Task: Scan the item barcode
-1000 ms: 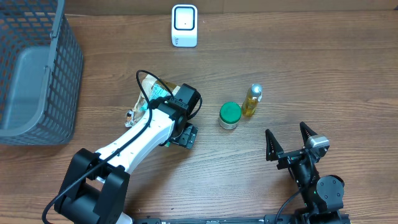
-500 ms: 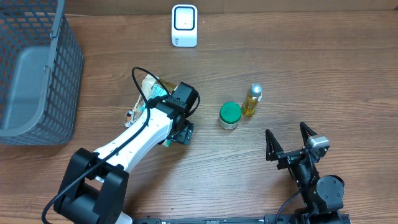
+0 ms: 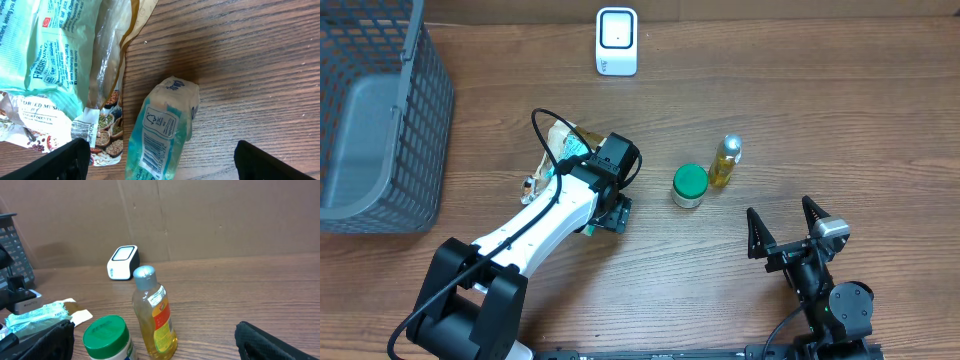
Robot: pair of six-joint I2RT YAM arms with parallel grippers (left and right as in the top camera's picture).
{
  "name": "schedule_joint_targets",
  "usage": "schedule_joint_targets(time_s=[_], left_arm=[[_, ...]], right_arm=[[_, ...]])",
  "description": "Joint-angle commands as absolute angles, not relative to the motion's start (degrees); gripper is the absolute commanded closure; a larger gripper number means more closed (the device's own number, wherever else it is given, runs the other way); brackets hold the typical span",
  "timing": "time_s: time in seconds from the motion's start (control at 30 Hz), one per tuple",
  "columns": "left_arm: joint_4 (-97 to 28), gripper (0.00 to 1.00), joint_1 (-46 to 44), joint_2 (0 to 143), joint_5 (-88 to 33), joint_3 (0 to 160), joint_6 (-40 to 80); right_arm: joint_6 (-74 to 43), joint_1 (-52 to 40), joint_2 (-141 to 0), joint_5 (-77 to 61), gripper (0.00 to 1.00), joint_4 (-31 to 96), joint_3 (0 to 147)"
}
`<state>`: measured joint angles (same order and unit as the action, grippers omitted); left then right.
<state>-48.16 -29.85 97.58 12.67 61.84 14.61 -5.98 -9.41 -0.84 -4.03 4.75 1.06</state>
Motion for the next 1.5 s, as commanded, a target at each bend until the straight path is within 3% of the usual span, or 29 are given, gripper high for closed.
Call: schedule_joint_targets(time_s=[0.0,0.2,0.3,0.47,0.63,0.77,0.9,0.93,0.97,1.0,1.1,1.37,1.43,1.47], left_arm=[[-48.1,0.08,-29.4,98.1,13.5,61.2,15.2],[-47.6,0.09,-29.4,98.1,13.5,60.2,15.2],[-47.5,0.15,-29.4,98.1,13.4,59.7,15.2],[-47.0,0.34,-29.4,98.1,11.4,59.2,15.2],[-46.2,0.67,-29.4,98.1,10.4,59.2,15.3],[-45.9,0.79,-29.4,98.1,10.4,59.2,15.3],[-45.8,0.68,-29.4,98.1,9.9,59.2,15.5],[-45.7,0.63,-29.4,98.2,9.4,59.2,15.4],[-45.5,0.49,-29.4,98.1,8.9,59.2,15.5],[-45.3,0.46,-29.4,98.1,8.4,59.2,15.4],[-44.9,0.47,-29.4,98.1,7.6,59.2,15.5],[-44.7,0.71,-29.4,98.1,5.8,59.2,15.4],[-44.7,0.69,-29.4,98.1,5.4,59.2,15.4],[-44.7,0.57,-29.4,98.1,5.2,59.2,15.4]], right_arm=[[-5.8,-9.2,-0.2,-3.5,0.00,4.6,0.5],[-5.8,-9.2,-0.2,-3.5,0.00,4.6,0.5],[-5.8,-9.2,-0.2,-3.5,0.00,4.6,0.5],[-5.8,-9.2,-0.2,-3.5,0.00,4.6,0.4],[-5.8,-9.2,-0.2,-3.5,0.00,4.6,0.5],[-5.8,-9.2,-0.2,-3.5,0.00,4.6,0.5],[-5.8,-9.2,-0.2,-3.5,0.00,4.6,0.5],[-5.8,-9.2,-0.2,-3.5,0.00,4.6,0.5],[-5.8,-9.2,-0.2,-3.5,0.00,4.6,0.5],[-5.8,-9.3,-0.2,-3.5,0.00,4.6,0.4],[-5.8,-9.2,-0.2,-3.5,0.00,4.6,0.5],[-5.8,-9.2,-0.2,-3.5,0.00,4.6,0.4],[-5.8,-9.3,-0.2,-3.5,0.00,4.6,0.4],[-5.8,-9.2,-0.2,-3.5,0.00,4.6,0.4]])
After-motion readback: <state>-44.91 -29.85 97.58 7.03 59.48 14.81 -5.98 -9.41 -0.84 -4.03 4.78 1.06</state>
